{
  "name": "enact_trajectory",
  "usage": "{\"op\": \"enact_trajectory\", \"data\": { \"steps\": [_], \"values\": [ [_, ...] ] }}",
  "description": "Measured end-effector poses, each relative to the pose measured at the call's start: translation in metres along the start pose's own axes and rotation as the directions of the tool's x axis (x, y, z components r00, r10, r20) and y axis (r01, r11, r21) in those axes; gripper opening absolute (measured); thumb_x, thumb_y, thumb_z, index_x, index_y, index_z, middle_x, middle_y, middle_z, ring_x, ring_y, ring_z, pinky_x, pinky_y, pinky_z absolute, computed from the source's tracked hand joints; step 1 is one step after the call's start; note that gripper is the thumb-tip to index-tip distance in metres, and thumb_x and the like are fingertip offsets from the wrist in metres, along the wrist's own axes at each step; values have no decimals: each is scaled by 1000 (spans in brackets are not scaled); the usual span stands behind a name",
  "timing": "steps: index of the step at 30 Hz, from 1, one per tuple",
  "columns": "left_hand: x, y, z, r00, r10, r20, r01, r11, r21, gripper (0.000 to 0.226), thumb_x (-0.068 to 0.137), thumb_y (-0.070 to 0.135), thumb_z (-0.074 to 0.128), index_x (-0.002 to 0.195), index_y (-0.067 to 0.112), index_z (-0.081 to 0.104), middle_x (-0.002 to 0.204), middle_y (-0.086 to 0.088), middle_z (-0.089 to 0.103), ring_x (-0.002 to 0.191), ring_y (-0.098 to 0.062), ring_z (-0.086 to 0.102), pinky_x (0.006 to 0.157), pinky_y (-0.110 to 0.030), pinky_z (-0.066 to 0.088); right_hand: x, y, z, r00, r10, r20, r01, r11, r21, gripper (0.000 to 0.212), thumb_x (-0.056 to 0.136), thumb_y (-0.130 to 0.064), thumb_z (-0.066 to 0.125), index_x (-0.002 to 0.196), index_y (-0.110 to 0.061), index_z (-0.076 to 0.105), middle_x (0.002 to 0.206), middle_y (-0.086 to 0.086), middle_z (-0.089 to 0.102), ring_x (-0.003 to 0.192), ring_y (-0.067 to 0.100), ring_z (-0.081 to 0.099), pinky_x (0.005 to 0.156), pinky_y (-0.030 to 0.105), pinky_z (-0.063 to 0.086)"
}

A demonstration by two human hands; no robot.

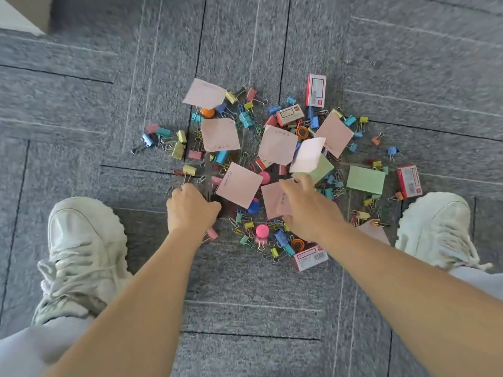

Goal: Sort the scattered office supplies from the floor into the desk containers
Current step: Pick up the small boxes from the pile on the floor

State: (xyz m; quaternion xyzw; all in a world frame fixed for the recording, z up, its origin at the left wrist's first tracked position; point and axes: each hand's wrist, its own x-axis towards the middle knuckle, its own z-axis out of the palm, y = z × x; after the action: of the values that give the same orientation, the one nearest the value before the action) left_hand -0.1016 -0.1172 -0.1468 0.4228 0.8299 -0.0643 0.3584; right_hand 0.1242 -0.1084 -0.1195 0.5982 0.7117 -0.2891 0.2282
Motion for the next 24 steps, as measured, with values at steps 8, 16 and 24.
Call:
{"op": "enact_trajectory", "data": {
  "steps": [8, 16, 24],
  "values": [
    [4, 35, -22, 976, 101, 191, -73, 986, -147, 33, 91, 41, 58, 86, 8, 60, 86, -12, 65, 60, -23, 56, 51, -24, 40, -11, 5, 15, 996, 91, 8, -90, 992, -91, 21, 97, -28, 54, 115, -22, 44, 119, 6, 44, 90, 32, 63, 68, 39, 48],
    [10, 94, -55, 879, 233, 416, 16, 857, -514, 21, 80, 6, 44, 88, 1, 62, 76, -16, 68, 63, -25, 58, 63, -32, 48, -8, 40, -39, 828, 558, -60, -430, 700, 570, 32, 82, -48, 65, 89, -17, 56, 88, 2, 64, 86, 27, 63, 68, 35, 50],
    [17, 87, -60, 954, 254, 159, -23, 591, -807, 13, 88, 10, 53, 75, 9, 57, 76, -9, 62, 68, -21, 55, 72, -40, 48, 46, 23, -77, 940, 217, -264, -235, 971, -39, 69, 89, -54, 52, 147, -25, 28, 153, 11, 30, 137, 38, 32, 105, 52, 38]
  ]
}}
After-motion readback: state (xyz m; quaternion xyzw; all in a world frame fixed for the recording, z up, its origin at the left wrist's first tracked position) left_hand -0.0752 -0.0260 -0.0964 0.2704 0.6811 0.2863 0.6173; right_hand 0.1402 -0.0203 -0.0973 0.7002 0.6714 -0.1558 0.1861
